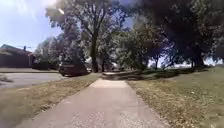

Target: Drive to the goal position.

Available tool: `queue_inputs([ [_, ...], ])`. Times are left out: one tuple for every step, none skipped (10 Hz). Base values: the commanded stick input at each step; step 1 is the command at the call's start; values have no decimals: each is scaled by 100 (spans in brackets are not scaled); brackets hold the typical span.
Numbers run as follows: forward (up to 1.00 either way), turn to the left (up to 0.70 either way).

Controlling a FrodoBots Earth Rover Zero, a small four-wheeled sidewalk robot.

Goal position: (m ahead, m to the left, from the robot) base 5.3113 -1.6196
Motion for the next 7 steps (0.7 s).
queue_inputs([
  [85, 0],
  [85, 0],
  [85, 0],
  [85, 0],
  [85, 0],
  [85, 0],
  [85, 0],
])
